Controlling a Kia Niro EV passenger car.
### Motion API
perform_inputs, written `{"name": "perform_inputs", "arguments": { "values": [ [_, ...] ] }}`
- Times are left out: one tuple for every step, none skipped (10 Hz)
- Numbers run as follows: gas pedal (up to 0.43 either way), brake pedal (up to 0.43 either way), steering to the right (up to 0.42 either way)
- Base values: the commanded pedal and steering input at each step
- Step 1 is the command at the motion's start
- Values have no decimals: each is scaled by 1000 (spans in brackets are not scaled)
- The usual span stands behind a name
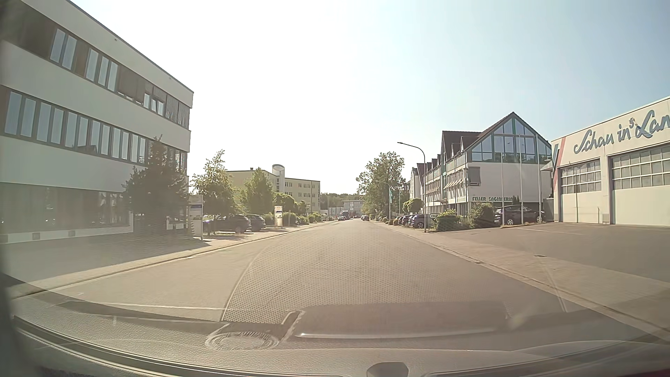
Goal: Follow the waypoints while adhering to traffic rules and regulations
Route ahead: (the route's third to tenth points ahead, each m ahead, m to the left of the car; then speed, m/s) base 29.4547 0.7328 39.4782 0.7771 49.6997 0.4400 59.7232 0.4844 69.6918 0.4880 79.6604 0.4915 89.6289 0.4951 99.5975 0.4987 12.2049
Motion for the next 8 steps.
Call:
{"name": "perform_inputs", "arguments": {
  "values": [
    [39,18,0],
    [39,18,0],
    [28,18,-1],
    [8,18,-1],
    [8,18,-1],
    [8,18,-1],
    [8,18,-1],
    [8,18,-1]
  ]
}}
